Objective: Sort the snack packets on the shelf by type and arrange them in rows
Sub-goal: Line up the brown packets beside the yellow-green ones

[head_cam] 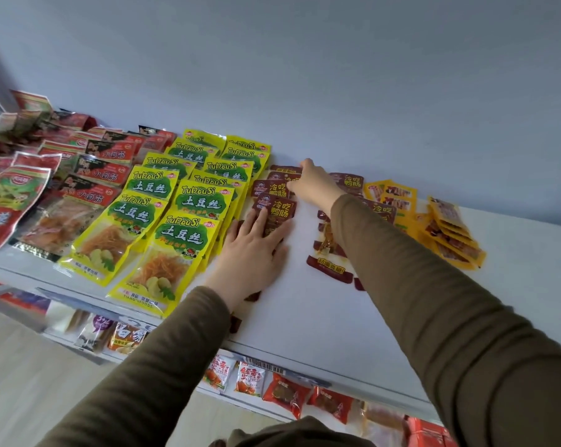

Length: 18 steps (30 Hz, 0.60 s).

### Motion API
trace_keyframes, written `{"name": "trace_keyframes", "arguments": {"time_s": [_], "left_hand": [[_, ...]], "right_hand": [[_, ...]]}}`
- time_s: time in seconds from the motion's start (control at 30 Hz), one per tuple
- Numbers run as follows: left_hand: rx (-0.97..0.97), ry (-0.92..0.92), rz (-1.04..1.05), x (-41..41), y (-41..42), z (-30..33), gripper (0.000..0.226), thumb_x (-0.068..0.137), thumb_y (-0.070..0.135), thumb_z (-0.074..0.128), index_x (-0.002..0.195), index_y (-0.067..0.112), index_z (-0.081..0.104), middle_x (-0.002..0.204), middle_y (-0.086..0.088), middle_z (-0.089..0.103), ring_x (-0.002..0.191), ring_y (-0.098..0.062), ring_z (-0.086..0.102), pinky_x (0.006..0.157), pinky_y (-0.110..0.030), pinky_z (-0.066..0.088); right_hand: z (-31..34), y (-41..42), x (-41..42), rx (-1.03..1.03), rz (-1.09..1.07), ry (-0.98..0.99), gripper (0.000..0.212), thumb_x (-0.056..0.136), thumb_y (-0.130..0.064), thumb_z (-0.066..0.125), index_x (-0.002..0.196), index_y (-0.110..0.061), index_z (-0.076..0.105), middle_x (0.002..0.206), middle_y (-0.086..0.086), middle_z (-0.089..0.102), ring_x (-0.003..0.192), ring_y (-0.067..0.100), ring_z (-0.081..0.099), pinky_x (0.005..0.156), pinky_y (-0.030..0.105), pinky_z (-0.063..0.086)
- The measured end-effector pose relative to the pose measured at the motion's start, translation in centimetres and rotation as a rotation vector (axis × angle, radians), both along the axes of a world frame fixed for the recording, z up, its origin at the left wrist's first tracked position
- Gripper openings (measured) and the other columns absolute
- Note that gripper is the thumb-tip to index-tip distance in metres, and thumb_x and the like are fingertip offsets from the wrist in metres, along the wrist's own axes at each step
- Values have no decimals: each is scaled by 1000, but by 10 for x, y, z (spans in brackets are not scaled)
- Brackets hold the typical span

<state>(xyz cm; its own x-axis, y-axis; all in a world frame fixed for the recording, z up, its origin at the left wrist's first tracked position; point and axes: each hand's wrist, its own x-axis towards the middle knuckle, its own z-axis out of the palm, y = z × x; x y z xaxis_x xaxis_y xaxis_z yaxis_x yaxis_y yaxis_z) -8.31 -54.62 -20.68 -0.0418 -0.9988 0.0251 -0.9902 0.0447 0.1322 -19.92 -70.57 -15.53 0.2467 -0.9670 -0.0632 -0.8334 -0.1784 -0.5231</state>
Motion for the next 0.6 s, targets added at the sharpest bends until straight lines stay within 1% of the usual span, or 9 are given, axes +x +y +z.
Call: {"name": "trace_keyframes", "arguments": {"time_s": [0.03, 0.1, 0.17, 0.33, 0.43, 0.6], "left_hand": [[-7, -6, 1, 0, -1, -3, 53, 108, 52, 20, 161, 49, 11, 173, -8, 5, 159, -30, 0, 128, -52, 2], [-39, -18, -11, 3, -1, -5, 51, 109, 49, 20, 160, 49, 16, 173, -6, 12, 159, -29, 6, 128, -52, 6], [-57, -22, -27, 4, 1, -5, 50, 109, 47, 22, 159, 48, 20, 172, -4, 16, 158, -28, 8, 128, -51, 7], [-69, -37, -10, 4, 5, -4, 49, 109, 47, 23, 159, 46, 22, 171, -6, 17, 159, -29, 8, 128, -49, 5], [-72, -45, 30, 3, 6, -5, 50, 110, 48, 21, 159, 43, 22, 171, -9, 16, 159, -31, 7, 128, -48, 4], [-66, -42, 109, 0, 1, -5, 53, 109, 48, 24, 160, 37, 21, 171, -14, 17, 158, -33, 12, 128, -47, 8]], "right_hand": [[-2, -3, 5, 25, -35, -28, 65, 99, -31, 61, 152, -8, 30, 146, 17, 50, 129, 35, 54, 101, 40, 48], [-8, -8, 12, 31, -92, -72, 75, 95, -41, 67, 150, -7, 29, 140, 15, 56, 124, 34, 58, 93, 39, 49], [-14, -11, 16, 22, -132, -91, 77, 93, -44, 68, 148, -7, 29, 134, 13, 61, 117, 33, 63, 88, 38, 49], [-29, -16, 15, 3, -194, -243, 59, 94, -26, 71, 139, -8, 38, 137, 14, 57, 124, 35, 58, 93, 39, 47], [-33, -17, 12, -14, -190, -277, 56, 95, -21, 69, 140, -9, 38, 137, 14, 56, 125, 36, 56, 100, 44, 48], [-37, -21, 12, -6, -187, -274, 54, 98, -13, 62, 145, -11, 34, 135, 13, 57, 120, 35, 59, 95, 44, 51]]}}
